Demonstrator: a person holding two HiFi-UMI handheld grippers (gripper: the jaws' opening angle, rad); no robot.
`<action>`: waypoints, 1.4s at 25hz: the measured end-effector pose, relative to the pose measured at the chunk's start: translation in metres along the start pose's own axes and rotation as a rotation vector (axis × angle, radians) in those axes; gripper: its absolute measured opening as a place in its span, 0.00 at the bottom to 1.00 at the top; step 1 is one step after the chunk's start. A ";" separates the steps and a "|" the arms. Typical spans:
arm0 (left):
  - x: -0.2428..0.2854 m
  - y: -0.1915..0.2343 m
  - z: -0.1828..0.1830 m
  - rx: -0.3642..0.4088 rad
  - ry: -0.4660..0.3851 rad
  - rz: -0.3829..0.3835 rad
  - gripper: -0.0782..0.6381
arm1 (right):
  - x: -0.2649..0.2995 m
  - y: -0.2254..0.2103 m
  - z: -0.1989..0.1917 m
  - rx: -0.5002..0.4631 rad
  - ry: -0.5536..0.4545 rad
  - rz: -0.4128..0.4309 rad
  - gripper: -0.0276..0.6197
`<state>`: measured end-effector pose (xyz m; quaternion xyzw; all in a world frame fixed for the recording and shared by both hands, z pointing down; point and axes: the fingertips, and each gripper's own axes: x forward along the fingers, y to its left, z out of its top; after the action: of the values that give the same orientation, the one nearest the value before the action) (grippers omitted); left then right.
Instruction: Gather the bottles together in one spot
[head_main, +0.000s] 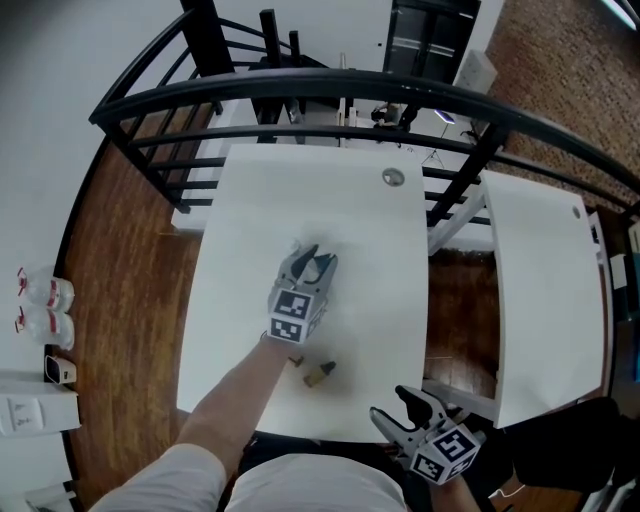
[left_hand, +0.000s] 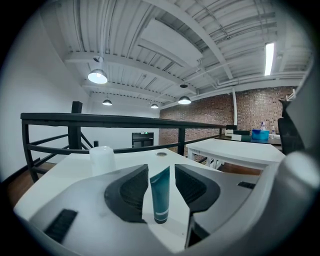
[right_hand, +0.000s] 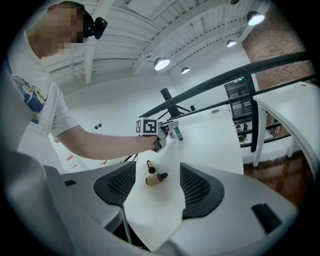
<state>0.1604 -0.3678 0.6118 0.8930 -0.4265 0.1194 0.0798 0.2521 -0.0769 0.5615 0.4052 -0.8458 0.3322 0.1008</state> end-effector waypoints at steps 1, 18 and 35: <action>0.000 0.000 0.002 -0.003 -0.004 -0.003 0.31 | 0.001 0.001 0.001 -0.001 0.001 0.002 0.49; -0.105 -0.016 0.074 0.031 -0.121 -0.035 0.31 | 0.017 0.042 0.019 -0.073 -0.072 0.008 0.49; -0.442 0.003 0.063 -0.099 0.027 -0.057 0.32 | 0.021 0.209 0.026 -0.188 -0.194 -0.099 0.49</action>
<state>-0.1016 -0.0568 0.4276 0.8981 -0.4051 0.1079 0.1331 0.0838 -0.0125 0.4508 0.4653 -0.8579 0.2055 0.0725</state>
